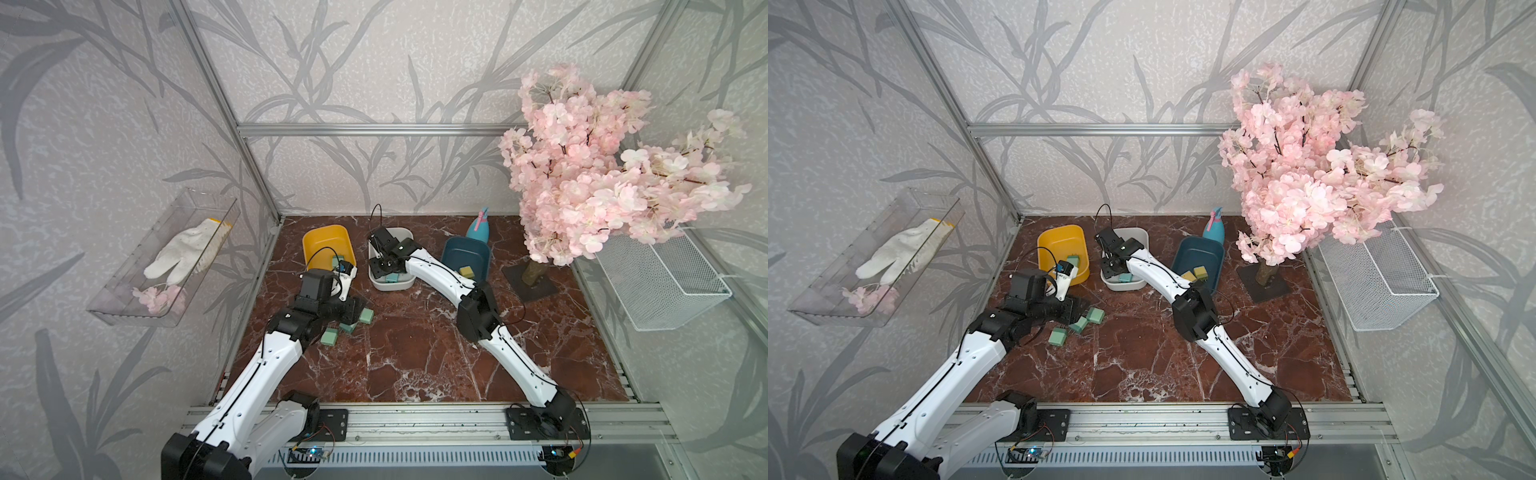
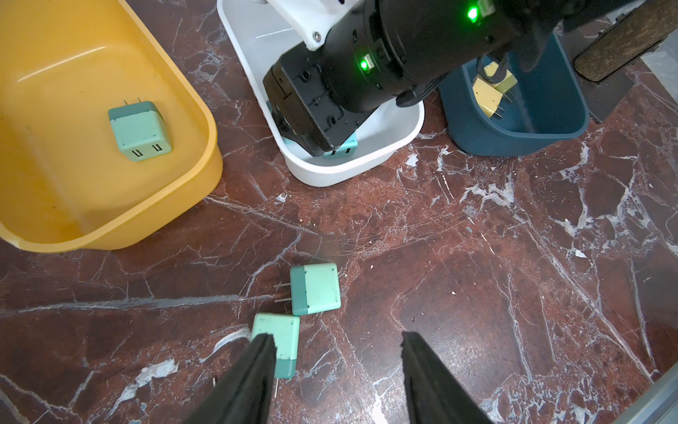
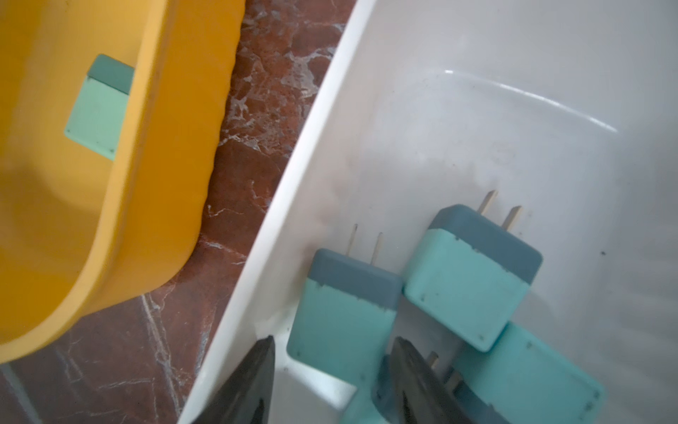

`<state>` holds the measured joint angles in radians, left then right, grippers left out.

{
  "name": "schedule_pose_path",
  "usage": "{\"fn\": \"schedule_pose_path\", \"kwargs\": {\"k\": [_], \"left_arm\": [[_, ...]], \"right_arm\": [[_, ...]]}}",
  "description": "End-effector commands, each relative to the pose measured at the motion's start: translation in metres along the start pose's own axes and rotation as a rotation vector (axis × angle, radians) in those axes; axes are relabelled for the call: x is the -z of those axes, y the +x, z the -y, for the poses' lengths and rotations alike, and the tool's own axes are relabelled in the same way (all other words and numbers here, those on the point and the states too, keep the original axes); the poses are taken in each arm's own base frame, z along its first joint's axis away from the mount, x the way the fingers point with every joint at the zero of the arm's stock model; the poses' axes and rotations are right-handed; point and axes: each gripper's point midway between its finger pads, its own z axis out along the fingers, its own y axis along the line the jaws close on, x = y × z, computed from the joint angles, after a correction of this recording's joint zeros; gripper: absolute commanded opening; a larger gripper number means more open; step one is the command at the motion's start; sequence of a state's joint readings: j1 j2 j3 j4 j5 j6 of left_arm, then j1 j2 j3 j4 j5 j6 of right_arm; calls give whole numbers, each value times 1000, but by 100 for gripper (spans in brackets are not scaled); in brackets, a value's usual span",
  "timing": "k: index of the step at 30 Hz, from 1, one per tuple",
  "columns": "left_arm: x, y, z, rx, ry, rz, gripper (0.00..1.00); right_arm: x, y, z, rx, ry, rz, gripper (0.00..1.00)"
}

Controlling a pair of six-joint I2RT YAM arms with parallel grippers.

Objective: Place the plugs by color into the storage box
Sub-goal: Place the plug in the storage box.

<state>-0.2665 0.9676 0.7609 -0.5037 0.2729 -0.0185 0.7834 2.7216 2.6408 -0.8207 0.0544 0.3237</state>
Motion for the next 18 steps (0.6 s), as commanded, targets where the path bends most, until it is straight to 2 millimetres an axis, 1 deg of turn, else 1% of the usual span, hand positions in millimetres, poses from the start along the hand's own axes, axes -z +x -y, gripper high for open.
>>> {"fn": "schedule_pose_path", "kwargs": {"k": [1, 6, 12, 15, 18], "left_arm": [[-2, 2, -6, 5, -34, -18, 57], [-2, 1, -8, 8, -49, -23, 57], [-3, 3, -14, 18, -81, -26, 57], [-3, 2, -16, 20, -95, -33, 57], [-3, 3, -17, 21, -100, -42, 57]], "right_arm": [[24, -15, -5, 3, -21, 31, 61], [49, -23, -1, 25, 1, 47, 61], [86, -34, -5, 33, -18, 76, 61], [110, -37, -11, 40, -42, 82, 62], [135, -34, -17, 77, -28, 88, 62]]}}
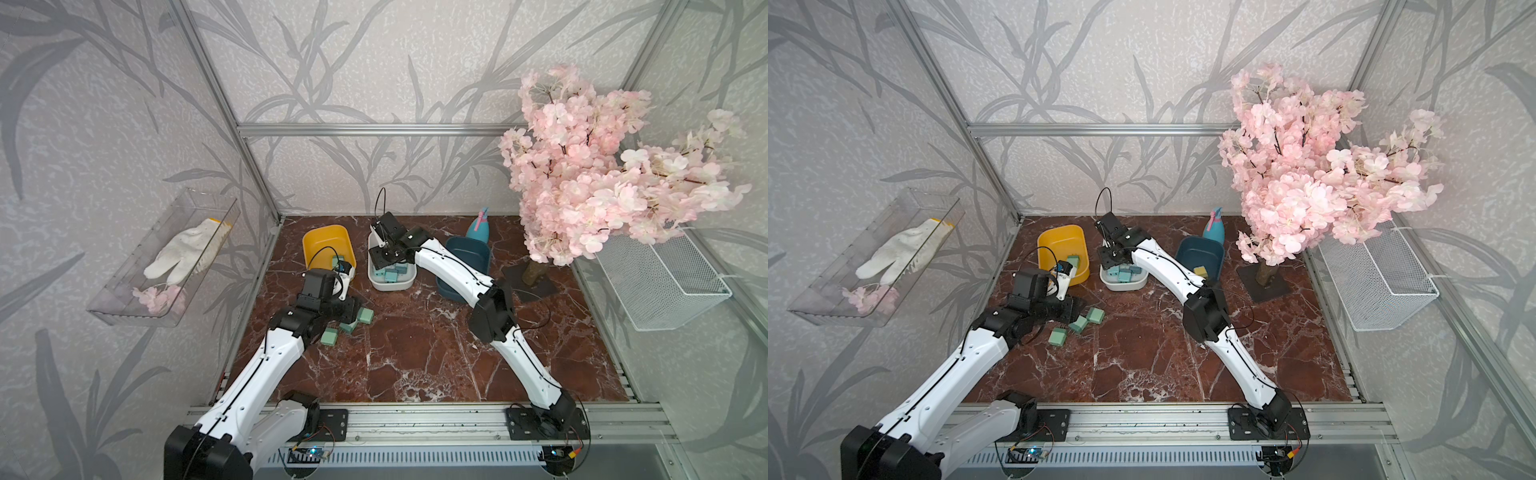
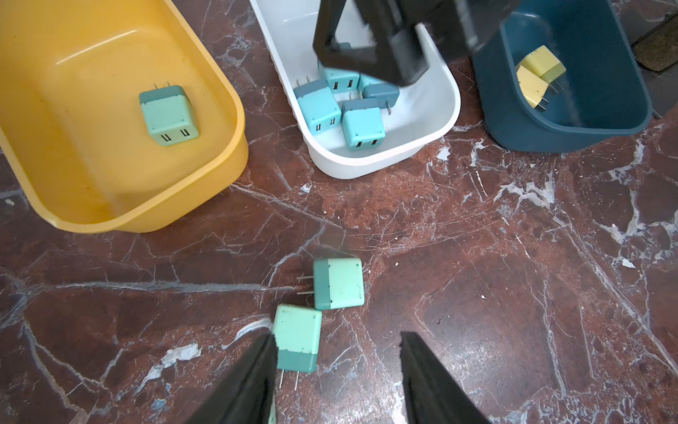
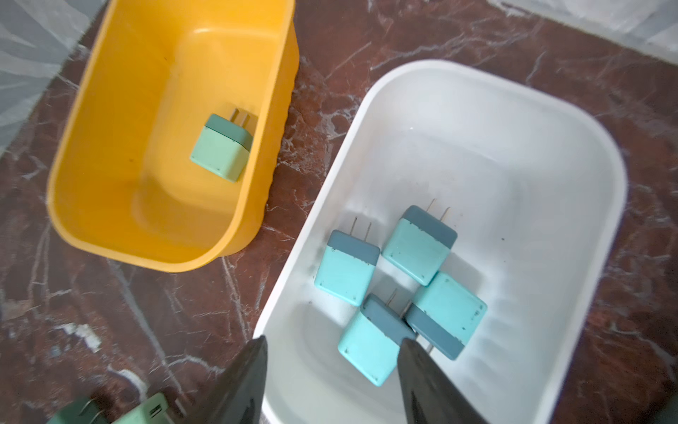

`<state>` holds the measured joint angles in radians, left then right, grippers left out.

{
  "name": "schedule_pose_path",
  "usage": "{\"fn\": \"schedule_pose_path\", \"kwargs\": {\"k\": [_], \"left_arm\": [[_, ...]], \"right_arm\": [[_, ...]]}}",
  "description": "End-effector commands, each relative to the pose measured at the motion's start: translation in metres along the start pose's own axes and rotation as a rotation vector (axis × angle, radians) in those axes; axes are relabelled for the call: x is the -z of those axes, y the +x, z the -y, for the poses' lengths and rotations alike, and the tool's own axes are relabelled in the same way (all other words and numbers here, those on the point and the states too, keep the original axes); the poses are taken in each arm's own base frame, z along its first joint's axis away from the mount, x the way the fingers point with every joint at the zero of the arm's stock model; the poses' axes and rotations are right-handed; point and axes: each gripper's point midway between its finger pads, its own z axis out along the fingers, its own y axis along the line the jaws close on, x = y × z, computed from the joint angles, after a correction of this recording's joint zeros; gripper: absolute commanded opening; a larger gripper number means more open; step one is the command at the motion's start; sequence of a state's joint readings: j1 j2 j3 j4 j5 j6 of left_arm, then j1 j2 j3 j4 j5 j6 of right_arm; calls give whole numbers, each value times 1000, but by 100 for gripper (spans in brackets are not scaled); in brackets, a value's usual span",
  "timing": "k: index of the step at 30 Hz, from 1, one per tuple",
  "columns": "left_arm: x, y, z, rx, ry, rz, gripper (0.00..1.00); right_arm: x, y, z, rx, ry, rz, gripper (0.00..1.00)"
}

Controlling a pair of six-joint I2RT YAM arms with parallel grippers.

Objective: Place the plugs by color into the storage box
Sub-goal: Place the plug in the storage box, then pick up the plug from the center of the board.

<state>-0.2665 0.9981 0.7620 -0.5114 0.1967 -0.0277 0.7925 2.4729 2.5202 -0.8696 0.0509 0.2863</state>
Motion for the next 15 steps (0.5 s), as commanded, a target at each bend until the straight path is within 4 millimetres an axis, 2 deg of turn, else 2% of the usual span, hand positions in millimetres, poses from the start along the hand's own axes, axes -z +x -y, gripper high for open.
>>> {"fn": "schedule_pose_path", "kwargs": {"k": [1, 4, 9, 12, 15], "left_arm": [[3, -3, -4, 10, -27, -7, 57], [3, -3, -7, 40, -50, -16, 58], [2, 2, -17, 102, -107, -60, 59], [-1, 4, -20, 158, -132, -95, 58], [-2, 5, -19, 183, -151, -135, 58]], "right_arm": [[47, -5, -10, 51, 13, 19, 61], [71, 2, -18, 74, 23, 33, 62], [107, 24, -30, 79, 17, 95, 62], [127, 41, -25, 27, -13, 142, 62], [147, 60, -8, -12, 7, 181, 61]]}}
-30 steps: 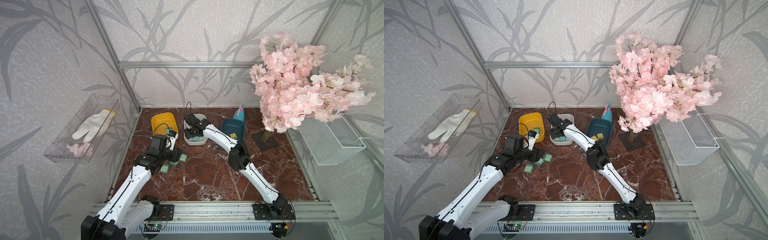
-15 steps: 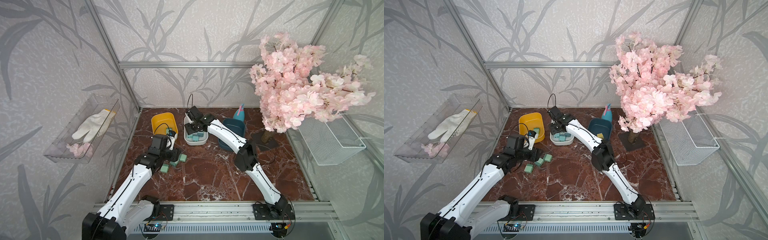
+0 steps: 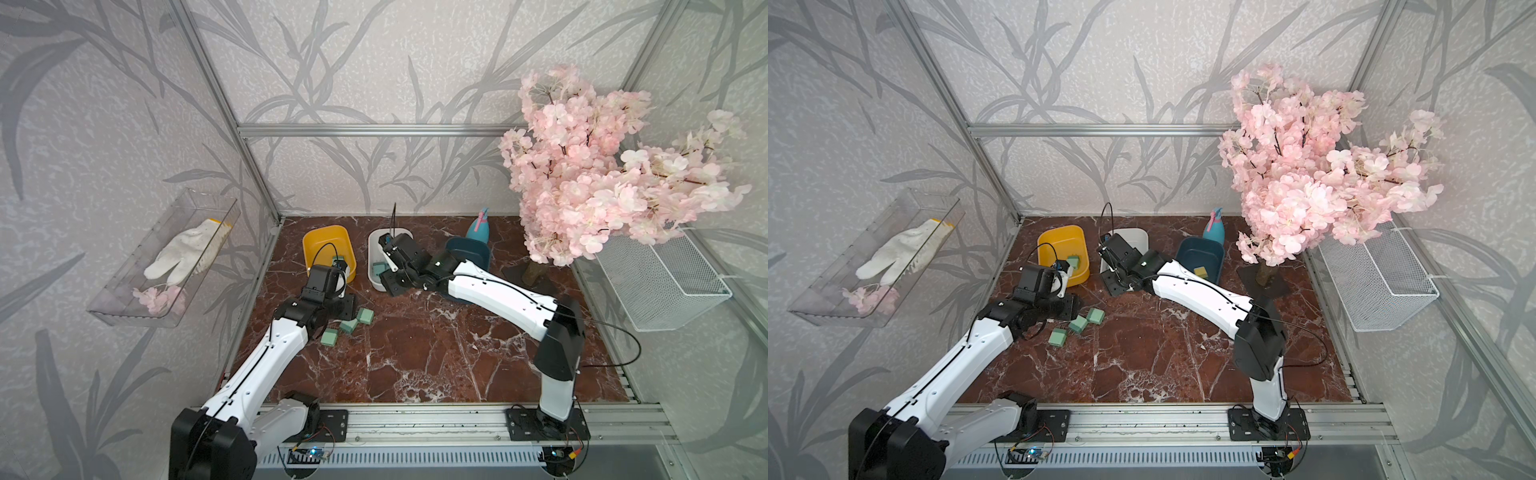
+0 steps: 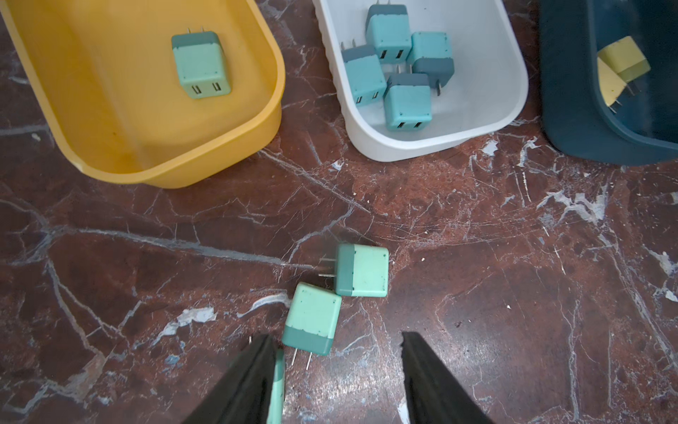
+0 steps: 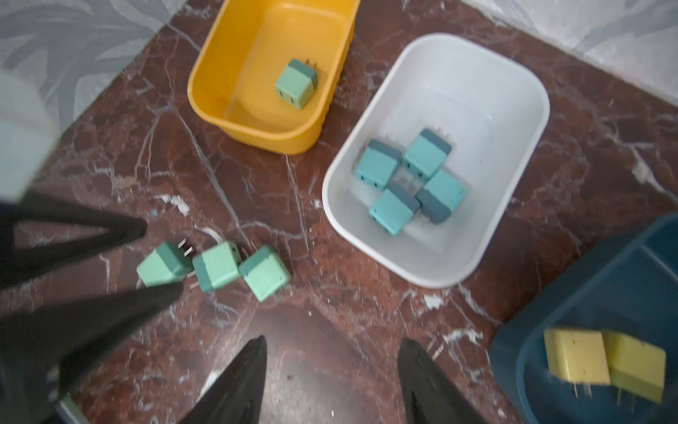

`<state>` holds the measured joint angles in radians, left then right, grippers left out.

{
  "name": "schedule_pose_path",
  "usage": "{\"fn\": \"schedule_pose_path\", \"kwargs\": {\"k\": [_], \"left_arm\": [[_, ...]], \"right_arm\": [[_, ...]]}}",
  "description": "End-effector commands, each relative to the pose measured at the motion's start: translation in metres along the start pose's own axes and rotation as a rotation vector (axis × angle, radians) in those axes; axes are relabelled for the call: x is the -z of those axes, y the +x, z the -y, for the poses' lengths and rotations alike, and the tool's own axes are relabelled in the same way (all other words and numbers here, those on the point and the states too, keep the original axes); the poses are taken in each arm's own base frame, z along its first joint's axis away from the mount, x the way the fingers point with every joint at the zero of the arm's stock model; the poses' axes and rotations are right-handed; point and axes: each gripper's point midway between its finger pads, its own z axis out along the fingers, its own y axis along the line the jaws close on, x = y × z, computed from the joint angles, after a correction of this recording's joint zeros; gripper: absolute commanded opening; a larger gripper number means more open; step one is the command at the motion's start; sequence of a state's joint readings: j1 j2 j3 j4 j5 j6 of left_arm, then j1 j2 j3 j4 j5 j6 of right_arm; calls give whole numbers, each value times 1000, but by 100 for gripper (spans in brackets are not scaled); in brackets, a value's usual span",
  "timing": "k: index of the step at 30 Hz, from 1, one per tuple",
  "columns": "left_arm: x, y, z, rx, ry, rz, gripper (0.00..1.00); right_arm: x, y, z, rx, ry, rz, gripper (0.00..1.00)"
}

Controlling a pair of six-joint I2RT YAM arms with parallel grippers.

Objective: Place the plugs by color into the storage box
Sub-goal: Pick up the plug from the center of the board.

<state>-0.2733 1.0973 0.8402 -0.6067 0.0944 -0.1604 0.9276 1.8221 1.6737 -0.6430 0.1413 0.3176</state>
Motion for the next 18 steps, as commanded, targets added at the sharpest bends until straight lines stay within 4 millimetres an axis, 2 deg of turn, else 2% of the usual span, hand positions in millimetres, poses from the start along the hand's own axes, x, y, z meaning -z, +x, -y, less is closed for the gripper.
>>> {"fn": "schedule_pose_path", "kwargs": {"k": [1, 6, 8, 13, 18], "left_arm": [[5, -1, -2, 45, -58, -40, 58], [-3, 1, 4, 70, -108, -78, 60], [-7, 4, 7, 84, -132, -92, 61], [-28, 17, 16, 125, -142, -147, 62], [-51, 30, 16, 112, -174, -224, 64]], "right_arm": [[38, -16, 22, -91, 31, 159, 62], [66, 10, 44, -135, 72, 197, 62], [70, 20, 51, -148, 80, 212, 62], [69, 43, 68, -194, 102, 210, 63], [65, 51, 75, -209, 115, 194, 63]]}}
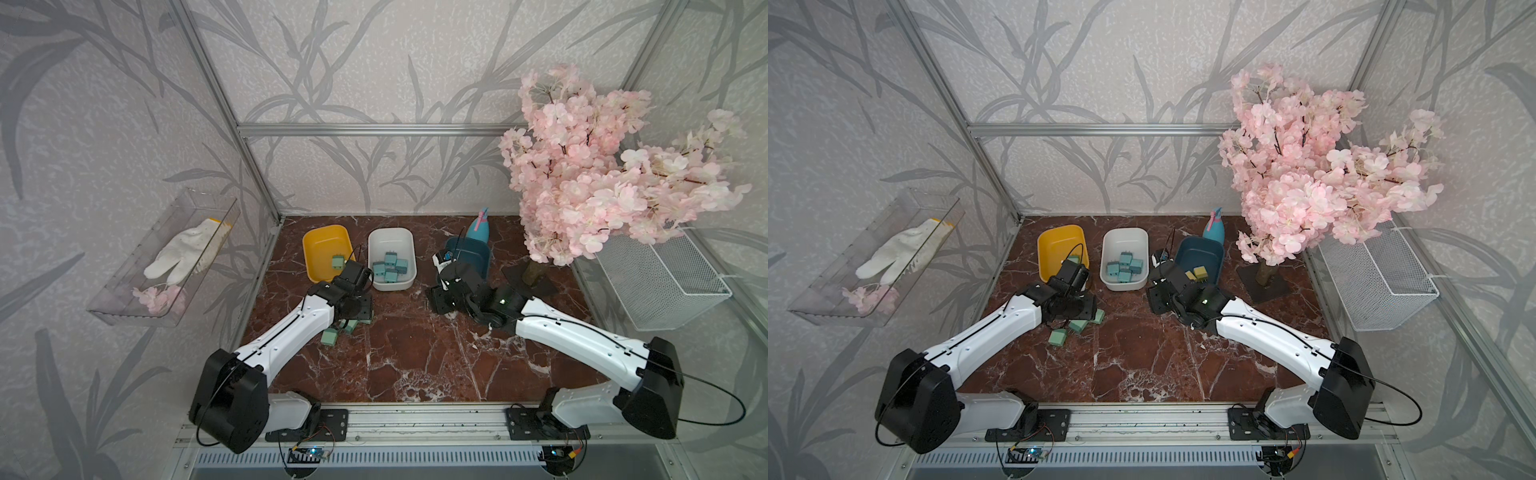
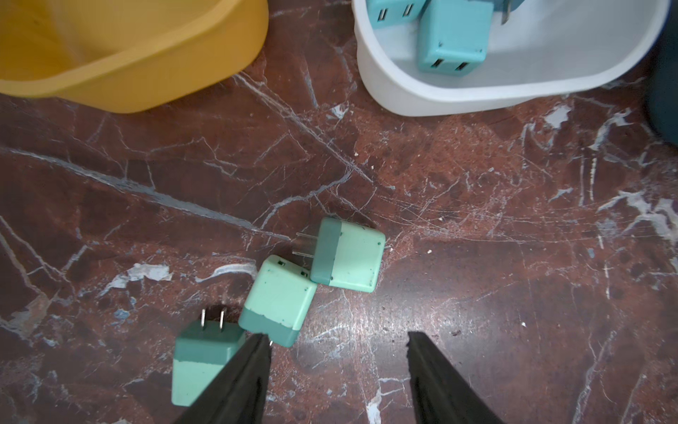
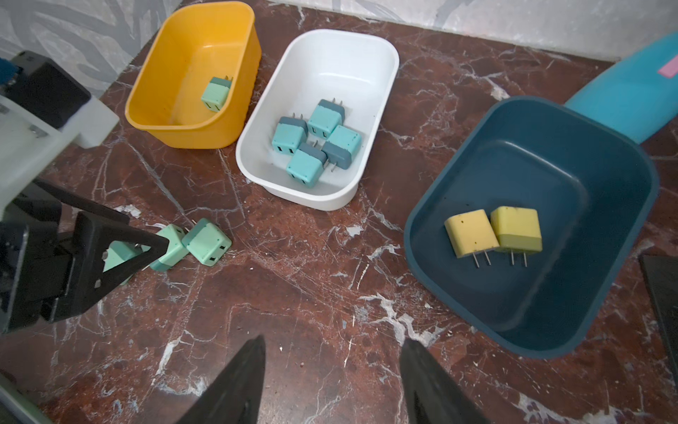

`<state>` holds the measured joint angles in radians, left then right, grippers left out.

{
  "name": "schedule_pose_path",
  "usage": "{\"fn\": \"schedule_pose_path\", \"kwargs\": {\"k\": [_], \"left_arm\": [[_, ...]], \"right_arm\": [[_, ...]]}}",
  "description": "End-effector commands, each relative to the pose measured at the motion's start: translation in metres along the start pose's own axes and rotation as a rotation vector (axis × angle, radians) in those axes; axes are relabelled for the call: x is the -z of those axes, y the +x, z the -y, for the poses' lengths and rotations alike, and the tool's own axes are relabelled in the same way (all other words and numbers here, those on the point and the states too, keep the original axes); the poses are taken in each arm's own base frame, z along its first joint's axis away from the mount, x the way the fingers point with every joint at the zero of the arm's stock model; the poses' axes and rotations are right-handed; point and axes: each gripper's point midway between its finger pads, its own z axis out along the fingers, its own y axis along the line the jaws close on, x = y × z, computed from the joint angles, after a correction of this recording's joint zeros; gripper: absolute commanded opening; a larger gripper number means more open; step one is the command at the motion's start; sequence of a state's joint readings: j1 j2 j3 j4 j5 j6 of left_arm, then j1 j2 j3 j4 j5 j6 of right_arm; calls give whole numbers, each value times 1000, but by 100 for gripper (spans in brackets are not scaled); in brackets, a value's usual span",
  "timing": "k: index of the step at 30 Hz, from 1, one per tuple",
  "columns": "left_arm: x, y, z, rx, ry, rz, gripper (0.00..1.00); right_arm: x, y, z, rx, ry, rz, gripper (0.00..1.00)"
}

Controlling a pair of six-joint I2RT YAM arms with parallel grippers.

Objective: Place the plugs by color into the storage box
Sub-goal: Pick up the plug from the center of the board.

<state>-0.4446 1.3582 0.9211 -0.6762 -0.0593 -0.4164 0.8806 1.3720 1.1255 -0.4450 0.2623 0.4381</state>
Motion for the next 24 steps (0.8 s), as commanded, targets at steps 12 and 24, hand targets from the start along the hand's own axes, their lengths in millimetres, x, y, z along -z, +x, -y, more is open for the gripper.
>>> {"fn": "schedule_pose_path", "kwargs": {"k": [12, 24], "left_arm": [[-33, -8, 15, -111, 12, -31, 64], [-58, 2, 20, -181, 7, -129, 62]], "right_arm": [[9, -9, 16, -43, 13, 65, 64], [4, 0, 17, -53, 2, 46, 69]]}}
